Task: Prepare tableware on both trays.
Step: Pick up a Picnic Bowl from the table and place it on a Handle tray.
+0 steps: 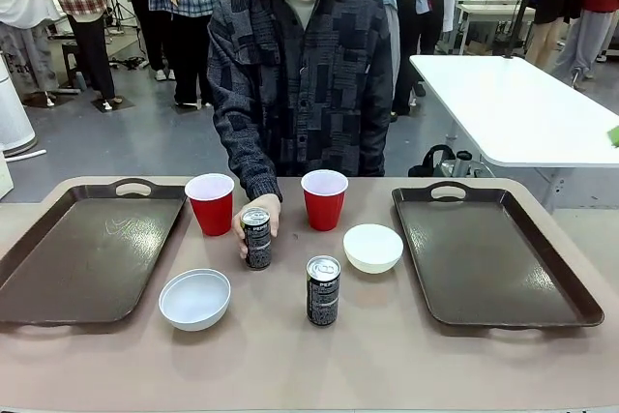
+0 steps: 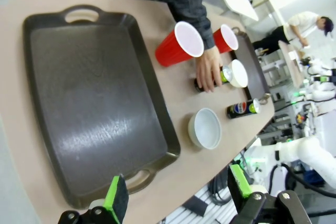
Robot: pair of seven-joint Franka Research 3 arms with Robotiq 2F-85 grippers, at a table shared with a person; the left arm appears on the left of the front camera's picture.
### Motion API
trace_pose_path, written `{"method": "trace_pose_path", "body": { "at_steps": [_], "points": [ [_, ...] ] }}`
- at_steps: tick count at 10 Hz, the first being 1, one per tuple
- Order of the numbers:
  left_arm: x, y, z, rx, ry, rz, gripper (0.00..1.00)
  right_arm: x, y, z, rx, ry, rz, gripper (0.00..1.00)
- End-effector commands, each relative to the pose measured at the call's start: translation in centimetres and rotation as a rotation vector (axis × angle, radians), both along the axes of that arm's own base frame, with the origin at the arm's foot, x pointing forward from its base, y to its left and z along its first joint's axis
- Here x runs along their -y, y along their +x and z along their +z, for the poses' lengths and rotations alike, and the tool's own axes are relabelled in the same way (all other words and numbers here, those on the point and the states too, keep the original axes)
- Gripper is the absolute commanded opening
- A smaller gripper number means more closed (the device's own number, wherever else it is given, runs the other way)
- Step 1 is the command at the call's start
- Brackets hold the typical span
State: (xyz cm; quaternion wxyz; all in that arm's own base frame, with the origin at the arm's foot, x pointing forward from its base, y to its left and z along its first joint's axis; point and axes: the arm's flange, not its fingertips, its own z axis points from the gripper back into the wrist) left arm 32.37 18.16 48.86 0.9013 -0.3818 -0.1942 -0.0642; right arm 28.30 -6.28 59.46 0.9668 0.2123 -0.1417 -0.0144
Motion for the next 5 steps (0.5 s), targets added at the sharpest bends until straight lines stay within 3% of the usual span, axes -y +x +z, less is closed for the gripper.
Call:
{"method": "trace_pose_path", "body": {
  "at_steps": [1,5],
  "points": [
    [-0.1,0.0,0.1,0.008,-0.006,0.008,1.00,-5.3,1.4,-1.5,-0.042,-0.138,0.021,1.00],
    [-0.1,0.0,0.1,0.008,-0.006,0.008,1.00,-14.5,5.8,-4.8,-0.084,-0.296,0.024,1.00]
  ]
}}
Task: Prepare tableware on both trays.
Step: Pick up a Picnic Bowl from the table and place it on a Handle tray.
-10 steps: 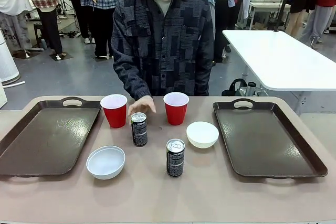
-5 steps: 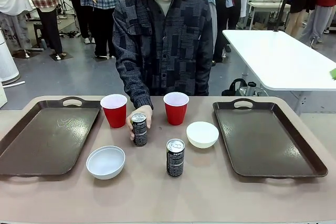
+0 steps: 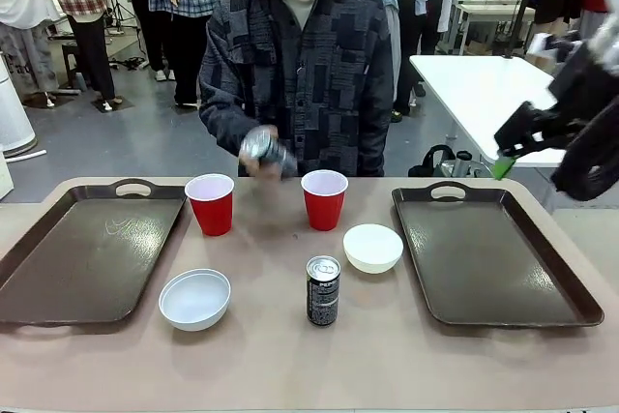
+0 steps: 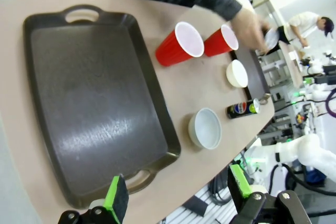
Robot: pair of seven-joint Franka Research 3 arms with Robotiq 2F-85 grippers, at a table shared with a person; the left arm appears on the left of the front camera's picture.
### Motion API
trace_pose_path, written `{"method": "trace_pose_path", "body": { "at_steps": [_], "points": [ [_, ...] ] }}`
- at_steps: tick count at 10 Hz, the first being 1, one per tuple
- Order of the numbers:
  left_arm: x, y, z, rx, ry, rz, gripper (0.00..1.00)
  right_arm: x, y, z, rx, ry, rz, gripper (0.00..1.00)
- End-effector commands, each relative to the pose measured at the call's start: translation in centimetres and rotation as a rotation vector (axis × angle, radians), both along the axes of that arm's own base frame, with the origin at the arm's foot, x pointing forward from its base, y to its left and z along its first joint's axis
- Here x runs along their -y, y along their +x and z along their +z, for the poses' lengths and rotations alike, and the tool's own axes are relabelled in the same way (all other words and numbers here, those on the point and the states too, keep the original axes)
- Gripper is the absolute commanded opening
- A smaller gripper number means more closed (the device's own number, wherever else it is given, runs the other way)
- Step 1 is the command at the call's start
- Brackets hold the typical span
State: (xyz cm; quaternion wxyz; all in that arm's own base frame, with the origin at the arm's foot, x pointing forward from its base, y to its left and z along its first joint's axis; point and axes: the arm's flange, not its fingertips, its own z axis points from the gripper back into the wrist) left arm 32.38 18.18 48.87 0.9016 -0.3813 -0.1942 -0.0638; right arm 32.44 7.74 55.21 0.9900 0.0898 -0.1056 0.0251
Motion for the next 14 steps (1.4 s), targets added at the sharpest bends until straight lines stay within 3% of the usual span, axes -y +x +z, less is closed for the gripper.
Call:
{"method": "trace_pose_path", "body": {
  "at_steps": [1,2,3,6,7,9,14],
  "points": [
    [-0.1,0.0,0.1,0.009,-0.007,0.007,1.00,-1.8,3.2,-1.5,-0.011,-0.058,-0.048,1.00],
    [-0.1,0.0,0.1,0.009,-0.007,0.007,1.00,-2.4,3.8,-1.8,-0.008,-0.033,-0.044,1.00],
    [-0.1,0.0,0.1,0.009,-0.007,0.007,1.00,-1.6,3.2,-1.4,0.012,0.011,0.033,1.00],
    [-0.1,0.0,0.1,0.009,-0.007,0.007,1.00,-2.2,2.5,-2.2,-0.005,-0.031,-0.014,1.00],
    [-0.1,0.0,0.1,0.009,-0.007,0.007,1.00,-2.3,3.2,-2.3,-0.003,-0.012,0.003,1.00],
    [-0.1,0.0,0.1,0.009,-0.007,0.007,1.00,-5.8,5.2,-5.4,-0.093,-0.062,0.062,1.00],
    [-0.1,0.0,0.1,0.009,-0.007,0.007,1.00,-12.7,10.6,-10.9,-0.176,-0.148,0.087,1.00]
  ]
}}
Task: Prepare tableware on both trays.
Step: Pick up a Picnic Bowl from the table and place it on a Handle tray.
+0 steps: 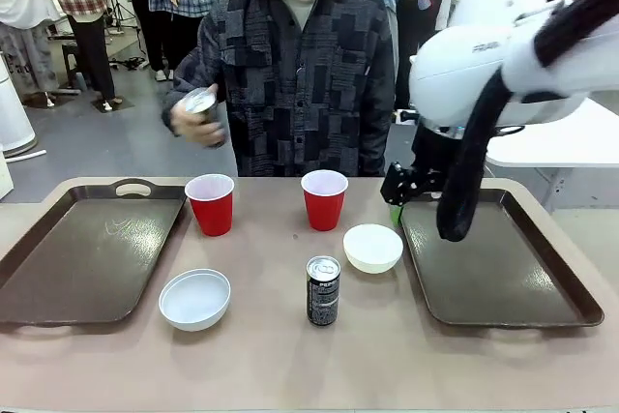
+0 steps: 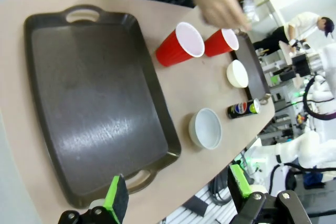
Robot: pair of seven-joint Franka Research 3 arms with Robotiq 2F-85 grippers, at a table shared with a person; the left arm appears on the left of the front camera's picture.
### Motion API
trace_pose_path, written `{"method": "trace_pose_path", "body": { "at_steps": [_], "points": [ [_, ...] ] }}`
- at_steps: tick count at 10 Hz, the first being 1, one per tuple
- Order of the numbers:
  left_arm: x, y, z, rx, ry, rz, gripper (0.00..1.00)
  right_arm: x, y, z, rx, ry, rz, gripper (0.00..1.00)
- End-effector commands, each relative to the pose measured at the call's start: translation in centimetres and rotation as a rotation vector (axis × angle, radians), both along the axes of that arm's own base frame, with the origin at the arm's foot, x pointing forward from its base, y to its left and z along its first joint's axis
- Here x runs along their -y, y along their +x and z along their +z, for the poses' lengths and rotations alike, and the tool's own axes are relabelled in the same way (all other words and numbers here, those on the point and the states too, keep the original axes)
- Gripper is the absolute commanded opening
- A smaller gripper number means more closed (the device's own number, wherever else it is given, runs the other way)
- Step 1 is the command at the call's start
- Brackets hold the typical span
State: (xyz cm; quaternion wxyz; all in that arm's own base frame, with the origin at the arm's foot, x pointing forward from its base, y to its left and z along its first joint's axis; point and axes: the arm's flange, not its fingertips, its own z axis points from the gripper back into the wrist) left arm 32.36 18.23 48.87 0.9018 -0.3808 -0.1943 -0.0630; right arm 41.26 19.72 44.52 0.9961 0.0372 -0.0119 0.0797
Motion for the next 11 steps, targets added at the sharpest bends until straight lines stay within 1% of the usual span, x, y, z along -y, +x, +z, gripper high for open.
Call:
{"method": "trace_pose_path", "body": {
  "at_steps": [1,3,4,6,7,8,9,10,11],
  "points": [
    [0.0,0.0,0.0,0.009,-0.008,0.005,1.00,-1.0,2.2,-1.2,-0.009,-0.033,-0.027,1.00],
    [0.0,0.0,0.0,0.009,-0.008,0.005,1.00,-1.4,3.7,-3.6,-0.007,-0.025,-0.008,1.00],
    [0.0,0.0,0.0,0.009,-0.008,0.005,1.00,-1.6,4.5,-4.7,0.009,-0.019,-0.009,1.00],
    [0.0,0.0,0.0,0.009,-0.008,0.005,1.00,-1.8,6.2,-6.5,0.018,0.022,-0.022,1.00],
    [0.0,0.0,0.0,0.009,-0.008,0.005,1.00,-1.8,6.3,-6.9,0.051,0.071,0.012,1.00],
    [0.0,0.0,0.0,0.009,-0.008,0.005,1.00,-1.3,4.9,-6.2,-0.007,0.018,-0.004,1.00],
    [0.0,0.0,0.0,0.009,-0.008,0.005,1.00,-1.3,4.9,-6.2,-0.007,0.018,-0.004,1.00],
    [0.0,0.0,0.0,0.009,-0.008,0.005,1.00,-1.4,5.7,-7.0,0.013,0.035,-0.006,1.00],
    [0.0,0.0,0.0,0.009,-0.008,0.005,1.00,-1.5,5.9,-7.9,0.023,0.004,0.002,1.00]
  ]
}}
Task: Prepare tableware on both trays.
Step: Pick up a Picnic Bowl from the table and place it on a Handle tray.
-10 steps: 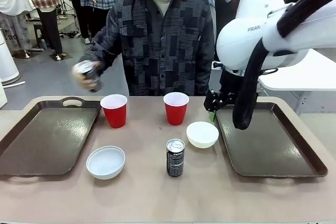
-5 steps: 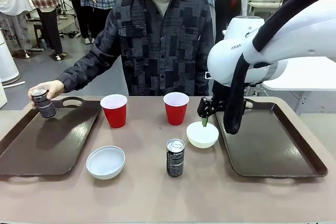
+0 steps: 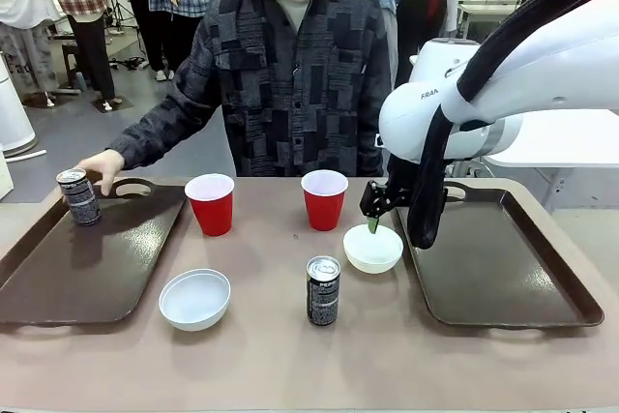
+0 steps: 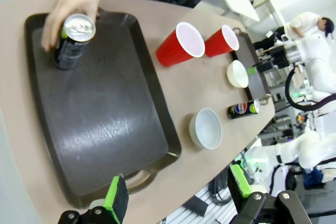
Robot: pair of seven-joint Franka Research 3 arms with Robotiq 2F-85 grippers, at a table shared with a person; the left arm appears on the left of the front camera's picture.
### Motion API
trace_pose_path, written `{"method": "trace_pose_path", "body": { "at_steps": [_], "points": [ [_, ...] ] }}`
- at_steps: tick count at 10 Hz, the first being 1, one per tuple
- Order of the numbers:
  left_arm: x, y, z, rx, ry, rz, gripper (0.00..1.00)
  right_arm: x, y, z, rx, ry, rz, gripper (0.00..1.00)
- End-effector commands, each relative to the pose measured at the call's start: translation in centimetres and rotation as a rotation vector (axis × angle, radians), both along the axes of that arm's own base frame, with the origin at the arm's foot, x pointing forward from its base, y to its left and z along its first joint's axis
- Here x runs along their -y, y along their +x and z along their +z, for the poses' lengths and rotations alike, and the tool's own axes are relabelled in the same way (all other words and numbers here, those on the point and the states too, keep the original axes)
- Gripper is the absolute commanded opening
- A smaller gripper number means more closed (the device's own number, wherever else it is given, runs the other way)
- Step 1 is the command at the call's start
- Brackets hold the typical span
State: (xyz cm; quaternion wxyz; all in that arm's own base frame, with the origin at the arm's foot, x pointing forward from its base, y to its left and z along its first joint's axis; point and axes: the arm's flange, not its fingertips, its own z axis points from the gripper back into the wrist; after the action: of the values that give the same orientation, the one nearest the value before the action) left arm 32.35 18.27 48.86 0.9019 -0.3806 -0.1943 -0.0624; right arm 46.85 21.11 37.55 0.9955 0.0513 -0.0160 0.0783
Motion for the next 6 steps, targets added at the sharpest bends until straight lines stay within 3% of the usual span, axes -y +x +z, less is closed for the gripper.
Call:
{"method": "trace_pose_path", "body": {
  "at_steps": [1,4,6],
  "points": [
    [0.0,0.0,0.1,0.009,-0.008,0.004,1.00,-0.4,0.9,-2.2,-0.002,-0.019,0.023,1.00],
    [0.0,0.0,0.1,0.009,-0.008,0.004,1.00,-1.0,2.5,-4.7,-0.012,-0.045,0.036,1.00],
    [0.0,0.0,0.1,0.009,-0.008,0.004,1.00,-1.1,2.4,-4.8,-0.013,-0.043,0.056,0.81]
  ]
}}
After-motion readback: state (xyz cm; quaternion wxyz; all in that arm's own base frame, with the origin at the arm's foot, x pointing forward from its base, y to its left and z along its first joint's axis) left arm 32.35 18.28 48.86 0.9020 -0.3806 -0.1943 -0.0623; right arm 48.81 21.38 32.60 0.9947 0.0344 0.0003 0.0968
